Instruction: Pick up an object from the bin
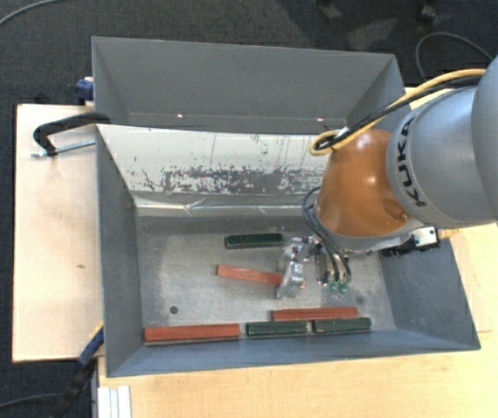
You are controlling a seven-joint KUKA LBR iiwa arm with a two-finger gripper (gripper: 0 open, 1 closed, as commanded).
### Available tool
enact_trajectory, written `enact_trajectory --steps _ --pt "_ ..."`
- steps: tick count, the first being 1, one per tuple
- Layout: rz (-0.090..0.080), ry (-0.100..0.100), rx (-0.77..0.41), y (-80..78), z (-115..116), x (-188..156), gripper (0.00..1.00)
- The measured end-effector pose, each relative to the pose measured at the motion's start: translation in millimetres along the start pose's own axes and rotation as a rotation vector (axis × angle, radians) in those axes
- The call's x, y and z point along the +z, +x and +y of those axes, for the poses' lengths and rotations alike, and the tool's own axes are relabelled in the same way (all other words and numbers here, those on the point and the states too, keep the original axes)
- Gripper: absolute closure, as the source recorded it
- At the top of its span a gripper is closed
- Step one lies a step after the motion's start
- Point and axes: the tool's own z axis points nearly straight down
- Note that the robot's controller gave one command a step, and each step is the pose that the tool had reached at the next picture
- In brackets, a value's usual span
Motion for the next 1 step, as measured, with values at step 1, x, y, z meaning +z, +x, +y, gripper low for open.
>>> enact_trajectory --steps 1 --pt "-0.014 -0.002 0.072 -11.1 -13.7 -129.7 1.00"
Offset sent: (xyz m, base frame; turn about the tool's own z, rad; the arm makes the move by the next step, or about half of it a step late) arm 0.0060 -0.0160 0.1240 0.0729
